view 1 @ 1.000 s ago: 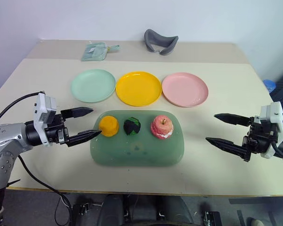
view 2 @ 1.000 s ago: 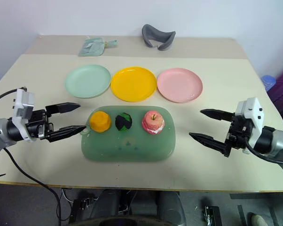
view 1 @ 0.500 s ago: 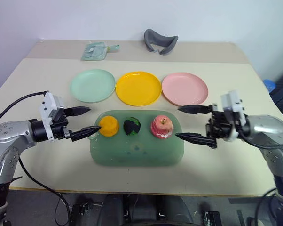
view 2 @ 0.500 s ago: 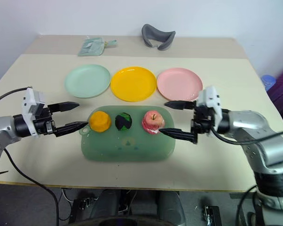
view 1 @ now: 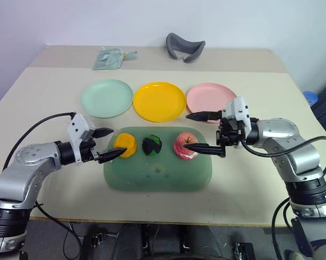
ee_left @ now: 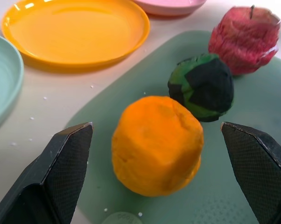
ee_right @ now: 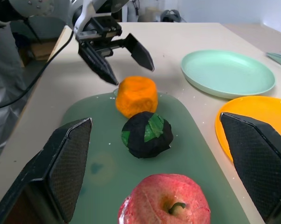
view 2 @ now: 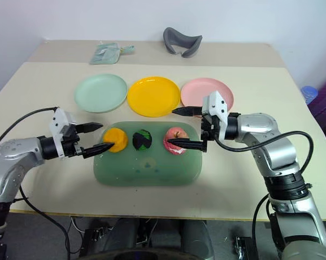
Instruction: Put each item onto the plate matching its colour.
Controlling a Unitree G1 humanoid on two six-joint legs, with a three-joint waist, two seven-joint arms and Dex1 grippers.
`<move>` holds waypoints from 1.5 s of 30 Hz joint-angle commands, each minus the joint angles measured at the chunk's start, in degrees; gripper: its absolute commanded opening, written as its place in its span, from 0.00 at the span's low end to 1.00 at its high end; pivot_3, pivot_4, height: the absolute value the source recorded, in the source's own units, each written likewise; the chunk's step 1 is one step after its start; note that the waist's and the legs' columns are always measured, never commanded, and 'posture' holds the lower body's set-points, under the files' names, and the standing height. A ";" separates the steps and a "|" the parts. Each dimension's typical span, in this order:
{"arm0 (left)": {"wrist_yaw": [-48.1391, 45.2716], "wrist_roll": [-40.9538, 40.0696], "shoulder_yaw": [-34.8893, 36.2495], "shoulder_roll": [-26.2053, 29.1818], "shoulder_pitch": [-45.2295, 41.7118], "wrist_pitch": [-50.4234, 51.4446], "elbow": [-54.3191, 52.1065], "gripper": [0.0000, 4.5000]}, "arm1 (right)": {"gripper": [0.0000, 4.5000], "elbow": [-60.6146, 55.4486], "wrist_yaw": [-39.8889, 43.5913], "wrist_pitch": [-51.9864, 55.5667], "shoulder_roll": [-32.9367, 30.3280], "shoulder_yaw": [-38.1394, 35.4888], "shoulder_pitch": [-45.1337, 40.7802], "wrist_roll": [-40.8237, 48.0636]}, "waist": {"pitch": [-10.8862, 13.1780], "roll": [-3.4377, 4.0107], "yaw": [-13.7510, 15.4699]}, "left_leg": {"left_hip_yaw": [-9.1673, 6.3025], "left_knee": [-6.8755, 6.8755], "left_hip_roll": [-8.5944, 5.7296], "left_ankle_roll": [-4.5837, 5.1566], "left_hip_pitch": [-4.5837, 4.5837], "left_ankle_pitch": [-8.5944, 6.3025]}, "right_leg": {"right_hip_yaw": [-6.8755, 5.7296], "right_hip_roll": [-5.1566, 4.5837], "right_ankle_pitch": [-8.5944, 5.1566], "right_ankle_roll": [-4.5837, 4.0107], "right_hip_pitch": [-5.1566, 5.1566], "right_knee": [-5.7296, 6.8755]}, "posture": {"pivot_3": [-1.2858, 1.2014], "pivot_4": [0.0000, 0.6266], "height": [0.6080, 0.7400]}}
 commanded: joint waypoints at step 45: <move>28.80 23.81 -6.72 -34.66 -53.85 -24.26 68.32 0.56 | 1.00 -2.88 -24.68 -2.53 6.64 -6.11 -0.78 -7.84 | 0.07 -0.17 0.04 | 0.05 0.09 -0.07 -0.11 -0.50 0.09 | -0.14 0.05 0.02 0.05 -0.38 0.05 | 0.52 0.24 1.00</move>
